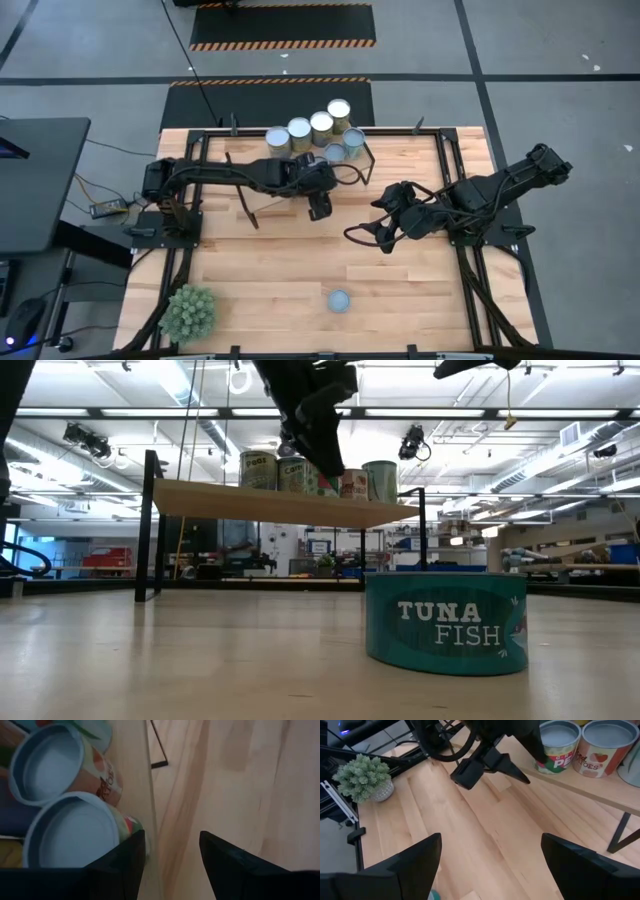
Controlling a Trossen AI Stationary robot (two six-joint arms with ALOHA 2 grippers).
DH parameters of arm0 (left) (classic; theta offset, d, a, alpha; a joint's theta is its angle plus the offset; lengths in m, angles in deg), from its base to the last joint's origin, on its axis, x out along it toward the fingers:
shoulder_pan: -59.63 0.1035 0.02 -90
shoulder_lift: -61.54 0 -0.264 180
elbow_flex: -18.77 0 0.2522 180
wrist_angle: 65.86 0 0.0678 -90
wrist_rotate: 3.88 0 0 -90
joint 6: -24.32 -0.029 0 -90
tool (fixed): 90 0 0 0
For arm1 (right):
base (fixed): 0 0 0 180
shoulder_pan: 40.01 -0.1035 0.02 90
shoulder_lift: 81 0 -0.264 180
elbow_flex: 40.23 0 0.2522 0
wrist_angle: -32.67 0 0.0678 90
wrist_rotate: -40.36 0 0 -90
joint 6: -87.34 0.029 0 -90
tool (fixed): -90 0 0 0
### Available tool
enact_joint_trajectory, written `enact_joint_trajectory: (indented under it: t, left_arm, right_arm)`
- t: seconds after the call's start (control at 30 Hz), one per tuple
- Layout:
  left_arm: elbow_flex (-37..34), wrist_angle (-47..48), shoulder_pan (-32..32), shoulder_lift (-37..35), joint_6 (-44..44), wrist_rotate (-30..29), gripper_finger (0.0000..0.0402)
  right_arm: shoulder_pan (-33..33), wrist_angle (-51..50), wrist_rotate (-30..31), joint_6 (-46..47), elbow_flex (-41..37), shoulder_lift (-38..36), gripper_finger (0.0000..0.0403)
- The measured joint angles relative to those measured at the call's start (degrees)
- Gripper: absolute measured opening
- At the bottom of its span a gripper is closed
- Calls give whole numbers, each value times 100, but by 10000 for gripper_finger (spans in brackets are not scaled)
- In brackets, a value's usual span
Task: Pick and place cans onto a shelf
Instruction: Put the small canned peas on the shelf, then adjust the canned diced tomatoes on the shelf
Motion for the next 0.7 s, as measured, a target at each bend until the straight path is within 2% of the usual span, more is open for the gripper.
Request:
enact_joint_trajectory:
  t: [0.4,0.57,0.7]
  left_arm:
    - [2,33,249,30,29,-38,192]
    - [2,-56,176,17,-70,562,192]
    - [2,-570,88,17,-442,532,192]
  right_arm:
    - [0,0,-2,7,0,0,348]
    - [0,1,0,8,0,0,348]
    - [0,0,-1,5,0,0,348]
